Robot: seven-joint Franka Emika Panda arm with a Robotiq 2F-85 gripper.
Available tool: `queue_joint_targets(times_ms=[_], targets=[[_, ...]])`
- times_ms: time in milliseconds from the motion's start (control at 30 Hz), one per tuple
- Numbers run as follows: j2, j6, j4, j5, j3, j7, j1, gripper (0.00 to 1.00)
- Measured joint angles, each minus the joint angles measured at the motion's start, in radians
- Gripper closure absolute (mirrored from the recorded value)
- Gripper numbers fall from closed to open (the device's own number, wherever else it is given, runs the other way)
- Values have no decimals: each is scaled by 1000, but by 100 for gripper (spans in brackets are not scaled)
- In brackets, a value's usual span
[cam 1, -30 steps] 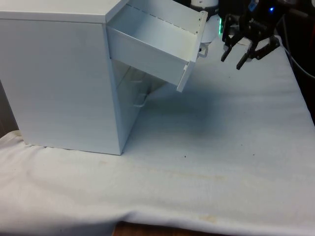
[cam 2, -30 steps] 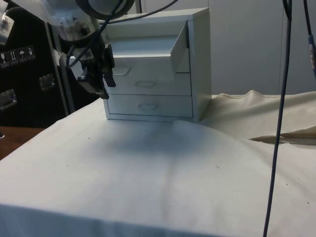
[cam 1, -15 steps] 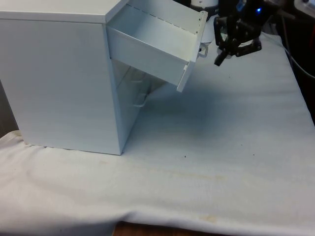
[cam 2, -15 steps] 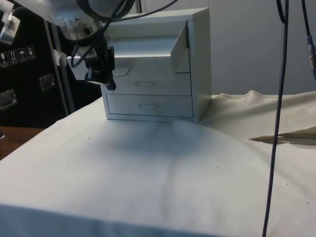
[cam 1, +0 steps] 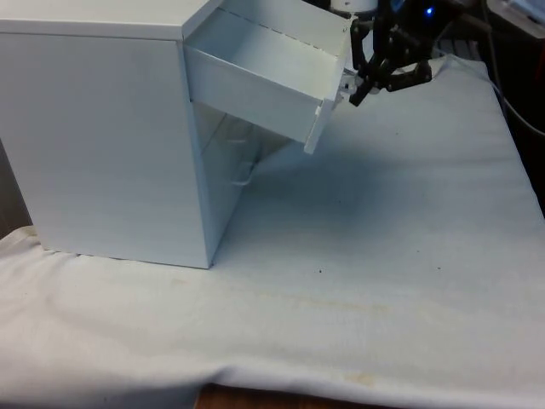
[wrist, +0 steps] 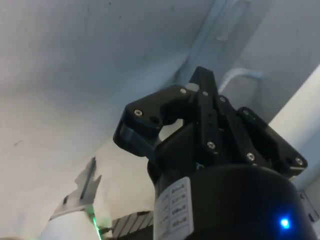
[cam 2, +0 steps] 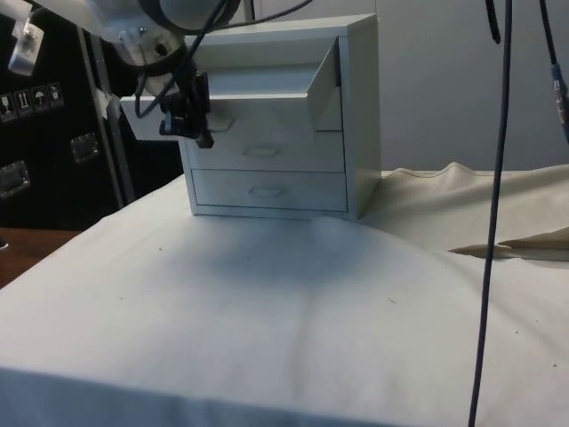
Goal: Open the drawer, then close it.
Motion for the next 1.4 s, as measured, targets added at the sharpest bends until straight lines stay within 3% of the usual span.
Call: queue_joint_targets(times_ms=[567, 1000, 1400], targets=[[-5, -103, 68, -51, -2, -1, 1, 100], [-7, -121, 82, -61, -26, -29, 0, 100], [-5, -114, 82, -58, -41, -58, -14, 100]])
